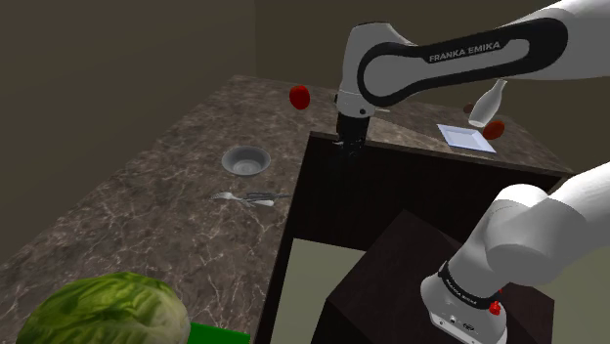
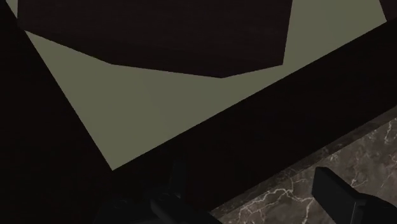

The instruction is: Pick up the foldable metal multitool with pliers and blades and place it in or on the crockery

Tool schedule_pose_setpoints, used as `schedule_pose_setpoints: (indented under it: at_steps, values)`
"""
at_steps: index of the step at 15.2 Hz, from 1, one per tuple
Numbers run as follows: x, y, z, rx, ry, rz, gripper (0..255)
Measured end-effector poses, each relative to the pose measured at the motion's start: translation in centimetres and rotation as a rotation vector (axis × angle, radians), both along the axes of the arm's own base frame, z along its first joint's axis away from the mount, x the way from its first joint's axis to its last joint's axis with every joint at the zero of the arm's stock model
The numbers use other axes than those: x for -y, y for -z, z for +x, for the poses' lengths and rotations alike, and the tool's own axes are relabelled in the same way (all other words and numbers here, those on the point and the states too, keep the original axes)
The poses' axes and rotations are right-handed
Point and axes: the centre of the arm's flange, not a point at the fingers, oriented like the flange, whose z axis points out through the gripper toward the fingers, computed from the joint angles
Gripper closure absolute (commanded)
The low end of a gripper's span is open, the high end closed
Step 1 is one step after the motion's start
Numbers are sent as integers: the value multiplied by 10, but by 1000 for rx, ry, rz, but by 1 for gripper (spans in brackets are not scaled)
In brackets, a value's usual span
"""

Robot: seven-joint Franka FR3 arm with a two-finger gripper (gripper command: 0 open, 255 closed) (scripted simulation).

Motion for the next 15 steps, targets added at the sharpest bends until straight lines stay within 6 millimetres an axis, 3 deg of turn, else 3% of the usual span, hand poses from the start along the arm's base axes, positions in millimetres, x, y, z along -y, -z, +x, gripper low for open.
schedule_pose_setpoints:
  at_steps: [15]
  values:
    - [-94,93,129,133,-194,9,0]
